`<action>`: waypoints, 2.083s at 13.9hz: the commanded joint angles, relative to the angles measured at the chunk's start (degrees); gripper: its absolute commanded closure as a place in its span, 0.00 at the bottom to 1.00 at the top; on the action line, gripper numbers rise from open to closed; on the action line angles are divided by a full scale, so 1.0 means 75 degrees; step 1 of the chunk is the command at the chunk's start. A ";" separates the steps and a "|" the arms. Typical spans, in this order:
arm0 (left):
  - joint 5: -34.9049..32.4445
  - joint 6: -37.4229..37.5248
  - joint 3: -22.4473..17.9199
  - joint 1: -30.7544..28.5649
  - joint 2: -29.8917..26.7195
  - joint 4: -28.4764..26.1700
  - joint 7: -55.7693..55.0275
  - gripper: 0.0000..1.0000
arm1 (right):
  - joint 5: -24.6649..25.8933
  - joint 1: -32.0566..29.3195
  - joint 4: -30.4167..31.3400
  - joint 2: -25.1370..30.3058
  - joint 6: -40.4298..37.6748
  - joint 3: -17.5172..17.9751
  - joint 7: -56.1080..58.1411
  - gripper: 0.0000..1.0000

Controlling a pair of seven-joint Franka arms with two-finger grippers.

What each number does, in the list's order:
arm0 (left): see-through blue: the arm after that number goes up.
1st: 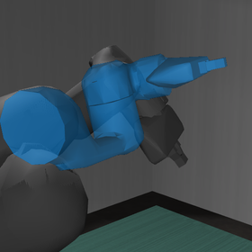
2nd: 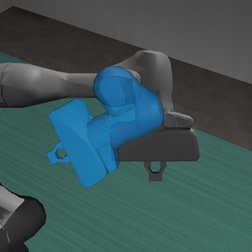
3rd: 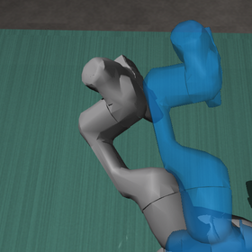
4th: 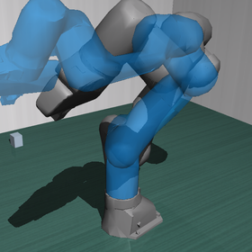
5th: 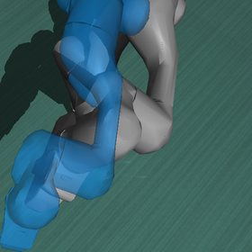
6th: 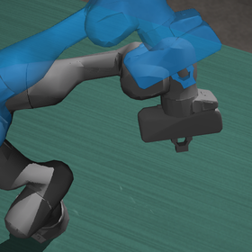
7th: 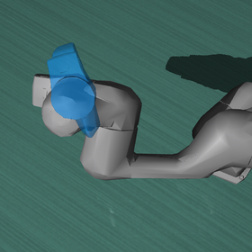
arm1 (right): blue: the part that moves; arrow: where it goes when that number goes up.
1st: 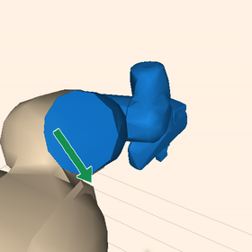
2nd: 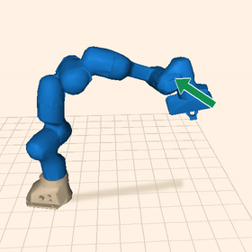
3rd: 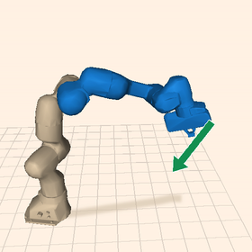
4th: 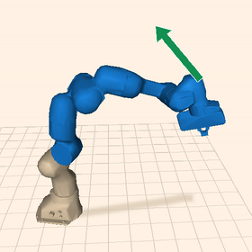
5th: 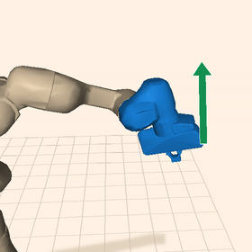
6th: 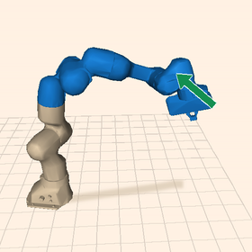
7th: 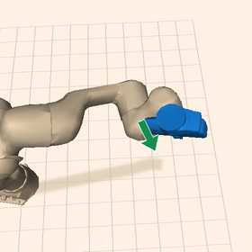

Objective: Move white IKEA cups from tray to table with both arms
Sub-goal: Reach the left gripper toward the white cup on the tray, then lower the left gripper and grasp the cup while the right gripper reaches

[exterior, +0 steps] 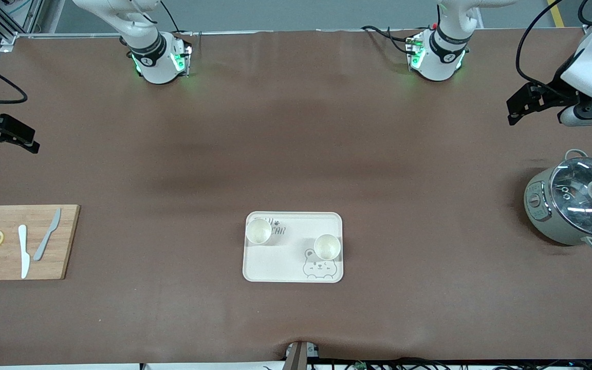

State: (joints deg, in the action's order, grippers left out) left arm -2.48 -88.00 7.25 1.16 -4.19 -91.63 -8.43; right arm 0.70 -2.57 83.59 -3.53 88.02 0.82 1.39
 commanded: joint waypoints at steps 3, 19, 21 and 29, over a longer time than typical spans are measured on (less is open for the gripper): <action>0.0073 -0.0008 -0.0041 -0.0014 0.0043 0.0135 0.0012 0.00 | -0.0176 -0.0173 -0.0072 0.0037 -0.0157 0.0031 -0.0034 0.00; 0.0026 -0.3966 0.0240 0.1285 0.4435 0.0942 -0.1240 0.00 | -0.0199 0.0002 -0.0084 -0.0268 0.0018 0.0078 0.0025 0.00; -0.0033 -0.4541 0.0194 0.1799 0.5045 0.1352 -0.2106 0.00 | -0.0199 0.0002 -0.0083 -0.0501 0.0146 0.0078 0.0025 0.00; -0.0033 -0.6757 0.0158 0.2704 0.6500 0.1787 -0.4091 0.14 | -0.0340 -0.0009 -0.0095 -0.1358 0.0265 0.0066 -0.0010 0.00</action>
State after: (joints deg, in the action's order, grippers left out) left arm -2.48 -137.20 8.83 20.60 42.53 -80.23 -38.11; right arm -0.53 -2.56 83.94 -12.98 90.27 1.43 1.51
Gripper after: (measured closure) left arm 0.110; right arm 0.000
